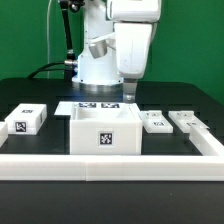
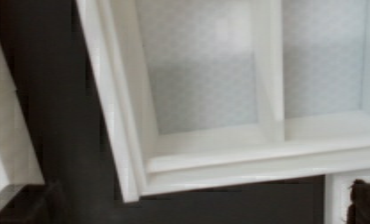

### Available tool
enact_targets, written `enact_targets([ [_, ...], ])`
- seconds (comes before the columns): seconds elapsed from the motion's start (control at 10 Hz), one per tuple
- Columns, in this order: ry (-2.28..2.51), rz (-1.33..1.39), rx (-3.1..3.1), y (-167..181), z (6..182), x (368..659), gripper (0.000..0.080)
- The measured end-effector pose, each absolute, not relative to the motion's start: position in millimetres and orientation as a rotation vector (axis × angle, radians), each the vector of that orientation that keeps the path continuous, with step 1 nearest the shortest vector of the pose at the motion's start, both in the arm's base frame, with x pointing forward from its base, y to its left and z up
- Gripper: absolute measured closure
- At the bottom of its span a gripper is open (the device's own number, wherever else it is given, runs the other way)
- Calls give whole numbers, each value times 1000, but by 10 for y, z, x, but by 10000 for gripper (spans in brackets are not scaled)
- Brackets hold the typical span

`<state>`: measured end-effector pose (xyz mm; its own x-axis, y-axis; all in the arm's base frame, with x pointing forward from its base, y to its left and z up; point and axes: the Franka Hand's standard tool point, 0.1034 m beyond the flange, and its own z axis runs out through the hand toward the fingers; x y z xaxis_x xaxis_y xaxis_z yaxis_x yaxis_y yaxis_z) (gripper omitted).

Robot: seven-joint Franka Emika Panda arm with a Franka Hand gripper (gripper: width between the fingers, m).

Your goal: Assemble cabinet

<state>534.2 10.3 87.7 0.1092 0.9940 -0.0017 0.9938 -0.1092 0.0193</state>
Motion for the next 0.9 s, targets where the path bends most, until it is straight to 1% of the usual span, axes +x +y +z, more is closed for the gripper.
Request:
enact_targets([
  [0.1, 2072, 30, 2335, 50, 839, 5305, 1],
  [0.5, 2071, 25, 2340, 51, 832, 5299, 1],
  [0.8, 2141, -19, 2303, 31, 787, 5013, 1],
  [0.9, 2153, -39, 2308, 28, 739, 4916, 1],
])
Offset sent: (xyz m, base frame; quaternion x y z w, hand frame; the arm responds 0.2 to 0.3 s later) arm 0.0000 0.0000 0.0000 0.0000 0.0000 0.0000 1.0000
